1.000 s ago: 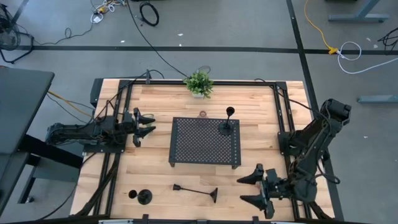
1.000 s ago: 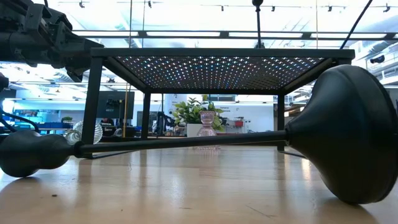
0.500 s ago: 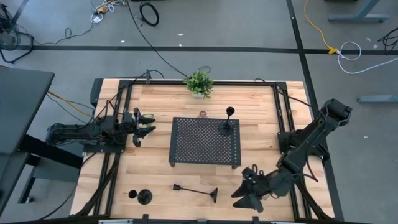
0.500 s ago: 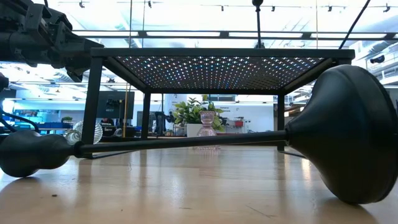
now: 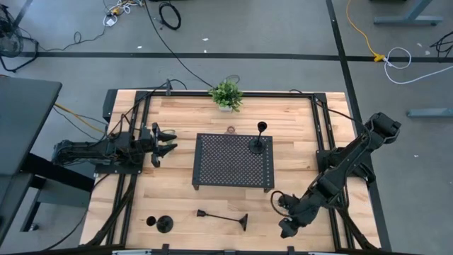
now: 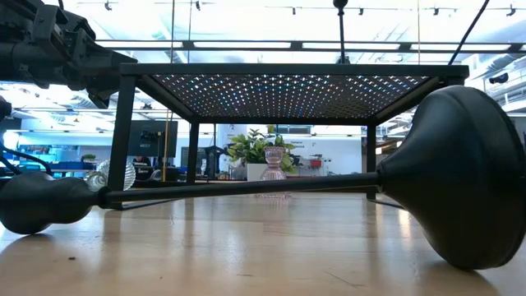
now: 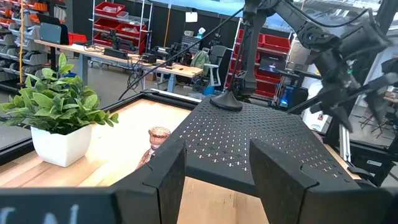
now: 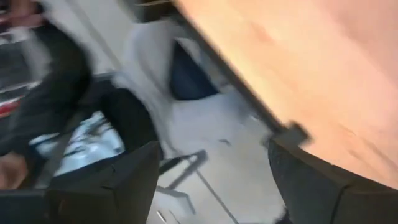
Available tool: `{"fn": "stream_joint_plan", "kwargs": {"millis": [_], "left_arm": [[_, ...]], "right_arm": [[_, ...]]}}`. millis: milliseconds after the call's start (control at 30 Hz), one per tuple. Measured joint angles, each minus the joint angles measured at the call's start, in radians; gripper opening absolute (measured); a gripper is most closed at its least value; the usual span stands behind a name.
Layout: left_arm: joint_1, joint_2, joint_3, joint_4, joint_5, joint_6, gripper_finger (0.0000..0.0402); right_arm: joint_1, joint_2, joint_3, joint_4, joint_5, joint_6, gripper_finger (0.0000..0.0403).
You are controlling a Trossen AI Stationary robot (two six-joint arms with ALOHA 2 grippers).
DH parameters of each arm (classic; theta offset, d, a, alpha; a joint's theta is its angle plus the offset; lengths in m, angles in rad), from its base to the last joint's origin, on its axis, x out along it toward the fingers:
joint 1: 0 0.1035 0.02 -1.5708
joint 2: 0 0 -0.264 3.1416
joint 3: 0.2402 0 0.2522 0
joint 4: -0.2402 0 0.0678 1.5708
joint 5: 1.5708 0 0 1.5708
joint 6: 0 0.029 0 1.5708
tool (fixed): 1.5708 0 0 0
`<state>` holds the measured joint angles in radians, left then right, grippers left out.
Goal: Pick & Place candle stick holders
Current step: Align the bottom pink glass candle holder with the black candle holder on the shelf
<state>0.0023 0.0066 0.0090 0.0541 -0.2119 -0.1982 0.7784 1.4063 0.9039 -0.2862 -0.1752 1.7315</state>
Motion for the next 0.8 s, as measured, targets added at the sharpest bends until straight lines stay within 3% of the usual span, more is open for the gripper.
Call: {"fn": "stream_joint_plan", "kwargs": {"millis": [533, 800], "left_arm": [[0.000, 0.000, 0.000, 0.000, 0.000, 0.000, 0.0179], [0.000, 0.000, 0.000, 0.000, 0.000, 0.000, 0.0179]], "right_arm": [[-0.013, 0.000, 0.000, -0.323, -0.061, -0.012, 0.0209], [-0.018, 0.000, 0.000, -0.414, 0.001, -0.033, 0.0185]]}}
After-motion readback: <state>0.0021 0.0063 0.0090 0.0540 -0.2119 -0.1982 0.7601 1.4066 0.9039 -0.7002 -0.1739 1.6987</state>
